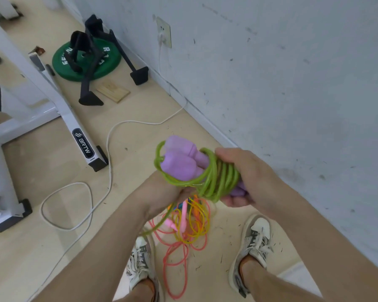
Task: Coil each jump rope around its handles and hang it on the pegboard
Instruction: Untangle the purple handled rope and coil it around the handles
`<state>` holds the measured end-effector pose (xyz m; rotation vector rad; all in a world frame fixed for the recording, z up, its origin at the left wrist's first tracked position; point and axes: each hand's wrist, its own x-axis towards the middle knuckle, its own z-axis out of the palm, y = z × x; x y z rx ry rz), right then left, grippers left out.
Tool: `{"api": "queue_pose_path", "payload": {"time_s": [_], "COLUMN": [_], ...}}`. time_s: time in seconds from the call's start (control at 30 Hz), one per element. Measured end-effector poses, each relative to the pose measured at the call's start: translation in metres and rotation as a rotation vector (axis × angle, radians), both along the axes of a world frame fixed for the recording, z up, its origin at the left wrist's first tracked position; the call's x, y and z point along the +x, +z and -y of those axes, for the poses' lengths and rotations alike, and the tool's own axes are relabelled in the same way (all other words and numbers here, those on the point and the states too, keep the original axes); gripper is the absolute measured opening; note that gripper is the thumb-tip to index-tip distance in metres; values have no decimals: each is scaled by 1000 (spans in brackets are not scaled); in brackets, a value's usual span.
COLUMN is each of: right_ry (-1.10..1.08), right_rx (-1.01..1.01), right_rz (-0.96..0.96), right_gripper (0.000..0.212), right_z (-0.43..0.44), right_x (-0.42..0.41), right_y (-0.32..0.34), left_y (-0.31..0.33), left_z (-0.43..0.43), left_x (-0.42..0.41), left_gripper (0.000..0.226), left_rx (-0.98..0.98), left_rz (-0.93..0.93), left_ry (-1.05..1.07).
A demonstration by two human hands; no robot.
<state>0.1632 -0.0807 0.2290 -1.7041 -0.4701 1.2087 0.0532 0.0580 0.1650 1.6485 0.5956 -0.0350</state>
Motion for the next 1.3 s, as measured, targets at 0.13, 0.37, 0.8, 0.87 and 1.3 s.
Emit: {"api": "queue_pose_path", "payload": {"time_s": [0.13, 0.37, 0.8, 0.87, 1.3], "right_ry": [-232, -338, -26, 45, 20], "right_rx": [47, 26, -339, -281, 111], "right_rz": [92, 140, 760, 720, -158], "right_gripper": [52, 43, 48, 44, 52], "right_z": [-2, 0, 5, 3, 7], "right_x": [0, 11, 21, 19, 0], "right_y": [-2, -13, -45, -44, -40], "left_y": [11, 15, 52, 45, 55], "left_z": [32, 21, 16, 10, 16], "left_x": [12, 0, -5, -7, -10], "left_gripper": [38, 19, 33, 25, 5], "left_rx": [296, 711, 1258, 1166, 565], "left_rz": [71, -88, -87, 109, 236], "left_ry": [58, -247, -301, -210, 97]}}
